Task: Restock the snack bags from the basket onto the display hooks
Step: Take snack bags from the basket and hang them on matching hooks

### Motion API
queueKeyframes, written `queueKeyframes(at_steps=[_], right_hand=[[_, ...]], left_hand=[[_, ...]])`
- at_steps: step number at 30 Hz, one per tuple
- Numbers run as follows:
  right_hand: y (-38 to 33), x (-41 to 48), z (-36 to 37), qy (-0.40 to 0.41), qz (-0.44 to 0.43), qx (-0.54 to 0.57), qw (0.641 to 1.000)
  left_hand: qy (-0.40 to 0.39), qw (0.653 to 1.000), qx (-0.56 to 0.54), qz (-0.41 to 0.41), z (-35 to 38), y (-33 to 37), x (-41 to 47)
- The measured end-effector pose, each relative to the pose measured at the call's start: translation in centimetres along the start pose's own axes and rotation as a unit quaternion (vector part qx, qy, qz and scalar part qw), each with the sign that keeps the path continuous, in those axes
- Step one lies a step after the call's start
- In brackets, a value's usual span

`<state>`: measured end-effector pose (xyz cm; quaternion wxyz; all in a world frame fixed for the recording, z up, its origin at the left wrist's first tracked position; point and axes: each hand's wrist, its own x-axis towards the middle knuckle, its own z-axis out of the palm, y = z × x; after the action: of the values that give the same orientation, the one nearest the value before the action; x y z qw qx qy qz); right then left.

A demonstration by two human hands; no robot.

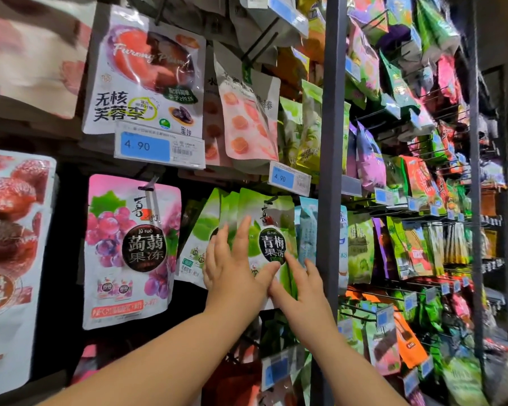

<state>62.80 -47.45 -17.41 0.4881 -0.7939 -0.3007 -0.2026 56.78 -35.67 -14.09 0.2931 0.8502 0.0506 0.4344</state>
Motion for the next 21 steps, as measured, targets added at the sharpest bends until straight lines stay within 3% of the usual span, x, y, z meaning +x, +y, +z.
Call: queueKeyframes(at_steps=[7,21], right_hand=[[1.0,1.5,1.2,-0.028,-0.036,0.046,0.998],[2.2,5.8,4.8,-0.089,-0.04,0.09,0.991]], left_hand=[[-0.035,0.996,0.077,-0.014,0.5,-1.3,2.2],[-0.019,0.999,0.012,-0.041,1.2,-6.8,6.3]])
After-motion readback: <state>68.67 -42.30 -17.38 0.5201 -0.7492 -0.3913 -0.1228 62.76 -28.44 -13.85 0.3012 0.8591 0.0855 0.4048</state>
